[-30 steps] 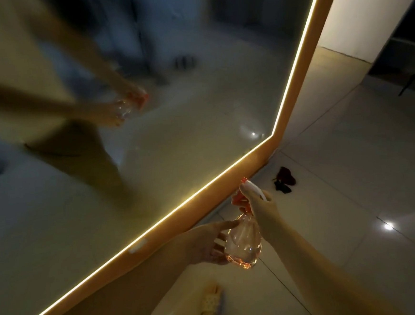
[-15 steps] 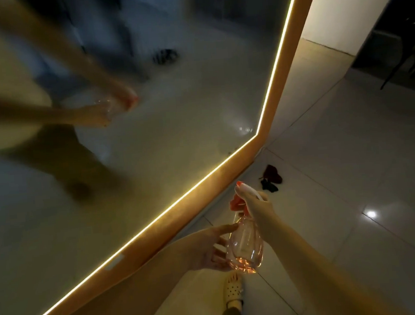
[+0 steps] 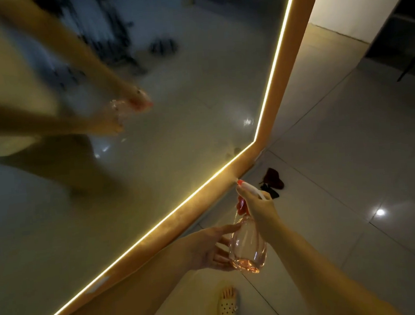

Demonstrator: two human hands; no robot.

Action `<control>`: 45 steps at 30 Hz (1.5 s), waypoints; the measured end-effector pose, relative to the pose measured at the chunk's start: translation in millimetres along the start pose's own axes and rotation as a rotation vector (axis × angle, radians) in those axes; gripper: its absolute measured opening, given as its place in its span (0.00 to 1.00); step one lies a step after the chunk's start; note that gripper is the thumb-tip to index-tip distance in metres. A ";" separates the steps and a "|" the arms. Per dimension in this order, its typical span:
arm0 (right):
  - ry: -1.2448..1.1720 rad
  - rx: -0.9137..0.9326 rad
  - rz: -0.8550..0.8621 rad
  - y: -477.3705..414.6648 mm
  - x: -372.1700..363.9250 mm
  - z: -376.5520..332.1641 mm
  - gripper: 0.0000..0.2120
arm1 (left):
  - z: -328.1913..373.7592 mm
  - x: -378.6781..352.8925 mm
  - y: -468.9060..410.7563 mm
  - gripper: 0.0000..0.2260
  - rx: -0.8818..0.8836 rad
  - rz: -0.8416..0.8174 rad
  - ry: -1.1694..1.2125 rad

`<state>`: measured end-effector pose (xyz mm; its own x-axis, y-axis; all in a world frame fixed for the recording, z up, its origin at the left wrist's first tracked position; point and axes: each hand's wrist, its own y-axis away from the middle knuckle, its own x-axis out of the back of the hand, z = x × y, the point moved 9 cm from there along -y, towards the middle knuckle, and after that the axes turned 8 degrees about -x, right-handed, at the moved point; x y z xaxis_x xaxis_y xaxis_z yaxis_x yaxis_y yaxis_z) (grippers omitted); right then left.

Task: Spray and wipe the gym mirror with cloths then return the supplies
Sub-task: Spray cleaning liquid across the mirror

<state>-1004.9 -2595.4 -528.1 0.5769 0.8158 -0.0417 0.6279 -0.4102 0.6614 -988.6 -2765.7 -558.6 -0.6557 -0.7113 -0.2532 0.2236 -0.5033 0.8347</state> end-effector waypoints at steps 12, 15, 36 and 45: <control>-0.094 0.037 0.079 -40.3 40.8 -52.5 0.25 | 64.6 -20.4 -45.5 0.42 -0.072 0.026 -0.060; -0.057 0.009 0.094 -54.0 51.1 -64.9 0.25 | 74.4 -32.7 -55.2 0.46 -0.092 0.019 -0.037; 0.193 0.100 -0.260 -84.5 85.8 -136.7 0.19 | 118.2 -116.2 -72.7 0.44 -0.196 0.072 0.181; 0.193 0.098 -0.534 -61.4 72.5 -144.7 0.21 | 114.0 -119.8 -58.3 0.37 -0.246 0.163 0.248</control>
<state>-1077.3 -2452.1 -463.3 0.0663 0.9760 -0.2075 0.8568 0.0509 0.5132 -1005.3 -2595.2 -521.1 -0.4098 -0.8737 -0.2621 0.4966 -0.4547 0.7393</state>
